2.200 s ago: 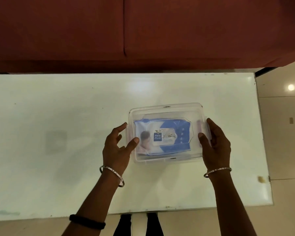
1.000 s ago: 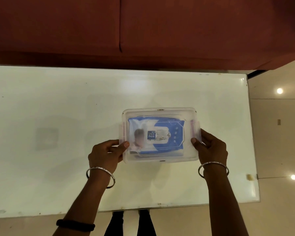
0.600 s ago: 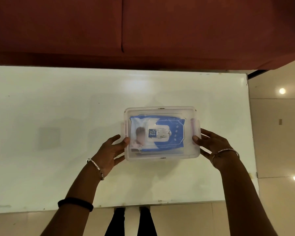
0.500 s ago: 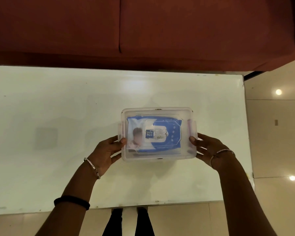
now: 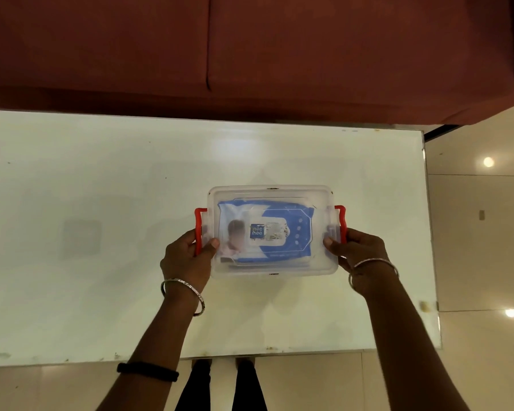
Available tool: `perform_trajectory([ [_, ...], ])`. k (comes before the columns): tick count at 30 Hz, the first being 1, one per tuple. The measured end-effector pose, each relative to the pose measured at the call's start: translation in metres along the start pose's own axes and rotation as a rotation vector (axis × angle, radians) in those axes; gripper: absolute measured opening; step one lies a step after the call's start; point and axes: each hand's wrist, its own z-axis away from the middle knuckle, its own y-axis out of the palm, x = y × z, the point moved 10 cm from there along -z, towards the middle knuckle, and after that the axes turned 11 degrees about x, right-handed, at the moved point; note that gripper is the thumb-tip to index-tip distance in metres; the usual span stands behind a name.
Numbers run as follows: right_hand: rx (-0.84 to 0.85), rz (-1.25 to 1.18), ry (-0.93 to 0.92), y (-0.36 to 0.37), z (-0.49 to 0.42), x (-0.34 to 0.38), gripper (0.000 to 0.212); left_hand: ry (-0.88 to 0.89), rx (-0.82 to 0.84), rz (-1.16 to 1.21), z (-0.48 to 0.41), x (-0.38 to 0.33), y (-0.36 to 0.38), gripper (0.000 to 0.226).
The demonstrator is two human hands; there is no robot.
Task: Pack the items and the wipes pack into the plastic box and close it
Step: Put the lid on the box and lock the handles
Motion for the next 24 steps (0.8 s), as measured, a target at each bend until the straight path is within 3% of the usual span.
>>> perform_trajectory([
  [3, -0.190, 0.238, -0.057, -0.005, 0.010, 0.009, 0.044, 0.023, -0.026, -0.119, 0.003, -0.008, -0.002, 0.024],
  [8, -0.406, 0.544, -0.211, 0.008, 0.035, 0.026, 0.036, 0.078, -0.076, -0.289, 0.010, -0.022, 0.000, 0.024],
  [10, -0.444, 0.583, -0.222, 0.011, 0.040, 0.025, 0.038, 0.092, -0.149, -0.391, 0.019, -0.028, 0.003, 0.033],
  [16, -0.428, 0.626, -0.249, 0.011, 0.039, 0.024, 0.043, 0.128, -0.204, -0.336, 0.026, -0.026, 0.006, 0.044],
  [19, -0.354, 0.522, -0.292, 0.013, 0.038, 0.022, 0.043, 0.189, -0.186, -0.304, 0.027, -0.027, 0.004, 0.042],
  [24, -0.317, 0.383, -0.352, 0.023, 0.042, 0.017, 0.037, 0.225, 0.003, 0.009, 0.014, -0.010, -0.010, 0.039],
])
